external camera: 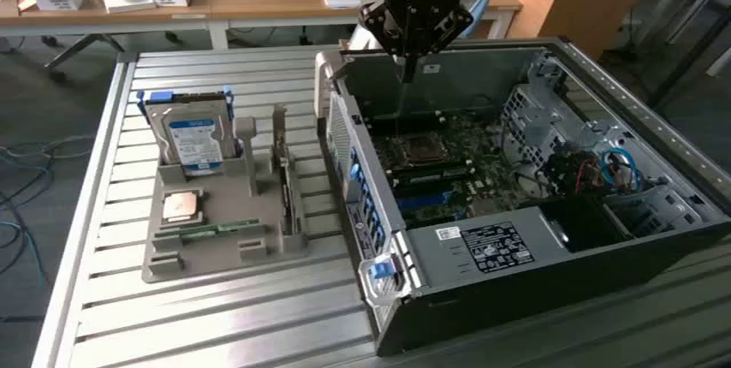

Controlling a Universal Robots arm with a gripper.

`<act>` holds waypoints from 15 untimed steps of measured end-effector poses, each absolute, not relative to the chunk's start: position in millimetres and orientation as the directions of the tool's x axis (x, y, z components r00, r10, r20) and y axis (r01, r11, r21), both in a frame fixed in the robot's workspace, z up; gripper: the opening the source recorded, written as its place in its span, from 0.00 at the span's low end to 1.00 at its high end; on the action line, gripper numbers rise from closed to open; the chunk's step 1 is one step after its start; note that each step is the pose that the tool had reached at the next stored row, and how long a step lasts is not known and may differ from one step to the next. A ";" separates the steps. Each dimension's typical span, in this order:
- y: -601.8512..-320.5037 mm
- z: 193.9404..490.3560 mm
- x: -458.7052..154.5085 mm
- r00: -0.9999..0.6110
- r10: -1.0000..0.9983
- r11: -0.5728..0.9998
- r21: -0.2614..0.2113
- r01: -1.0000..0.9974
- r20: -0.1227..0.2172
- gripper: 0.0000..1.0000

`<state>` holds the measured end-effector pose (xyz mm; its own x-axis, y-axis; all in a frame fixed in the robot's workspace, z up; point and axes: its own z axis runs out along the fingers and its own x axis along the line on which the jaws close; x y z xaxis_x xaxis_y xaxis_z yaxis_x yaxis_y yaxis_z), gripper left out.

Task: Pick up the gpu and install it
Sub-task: 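Reach for the gpu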

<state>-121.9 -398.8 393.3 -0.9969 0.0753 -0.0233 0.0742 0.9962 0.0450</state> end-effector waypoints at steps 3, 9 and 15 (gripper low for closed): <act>-398.9 393.3 -121.9 -0.997 0.075 0.996 0.045 0.074 -0.023 0.11; -398.9 393.3 -121.9 -0.997 0.075 0.996 0.045 0.074 -0.023 0.11; -398.9 393.2 -124.5 -0.997 0.075 0.996 0.045 0.074 -0.023 0.11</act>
<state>-124.5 -398.9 393.2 -0.9969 0.0753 -0.0234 0.0742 0.9962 0.0452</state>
